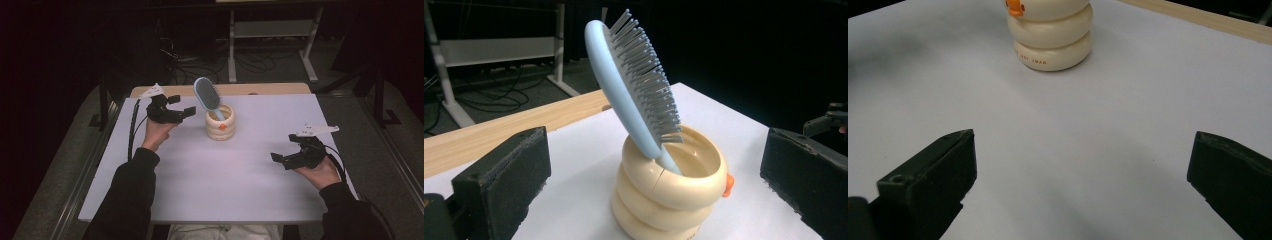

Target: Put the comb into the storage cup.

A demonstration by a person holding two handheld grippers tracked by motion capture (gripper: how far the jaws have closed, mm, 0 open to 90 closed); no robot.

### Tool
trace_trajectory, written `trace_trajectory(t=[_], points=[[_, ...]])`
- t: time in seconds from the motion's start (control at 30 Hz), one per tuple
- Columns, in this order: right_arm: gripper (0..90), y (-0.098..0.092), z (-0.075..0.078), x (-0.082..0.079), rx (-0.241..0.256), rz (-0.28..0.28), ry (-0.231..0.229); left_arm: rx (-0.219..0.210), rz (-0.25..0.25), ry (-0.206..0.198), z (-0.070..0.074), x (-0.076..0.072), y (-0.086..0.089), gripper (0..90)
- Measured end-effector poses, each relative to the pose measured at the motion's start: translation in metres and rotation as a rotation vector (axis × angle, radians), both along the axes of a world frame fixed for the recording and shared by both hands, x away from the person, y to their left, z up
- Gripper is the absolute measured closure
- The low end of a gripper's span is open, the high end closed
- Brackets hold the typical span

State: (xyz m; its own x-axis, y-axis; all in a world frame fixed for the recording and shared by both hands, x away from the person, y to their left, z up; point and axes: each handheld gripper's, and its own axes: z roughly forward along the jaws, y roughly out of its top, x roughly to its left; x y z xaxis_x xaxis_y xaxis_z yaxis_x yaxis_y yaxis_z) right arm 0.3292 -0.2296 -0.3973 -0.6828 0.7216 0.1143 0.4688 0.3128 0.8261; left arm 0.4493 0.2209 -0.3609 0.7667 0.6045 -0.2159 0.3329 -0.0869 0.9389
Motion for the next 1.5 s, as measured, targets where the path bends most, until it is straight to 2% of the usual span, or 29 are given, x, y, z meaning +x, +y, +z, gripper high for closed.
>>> trace_trajectory(t=[0.43, 0.73, 1.07, 1.5], points=[[0.0, 0.001, -0.001, 0.001, -0.008, 0.000, 0.002, -0.017, 0.039, -0.001, -0.002, -0.014, 0.025, 0.0], [0.0, 0.001, -0.002, 0.001, -0.013, -0.002, 0.005, -0.028, 0.064, -0.002, -0.010, -0.028, 0.049, 0.0], [0.0, 0.001, -0.003, 0.001, -0.016, -0.003, 0.008, -0.040, 0.094, -0.005, -0.020, -0.043, 0.066, 0.0], [0.0, 0.001, -0.004, 0.001, -0.024, -0.008, 0.010, -0.018, 0.130, -0.009, -0.025, -0.061, 0.087, 0.0]])
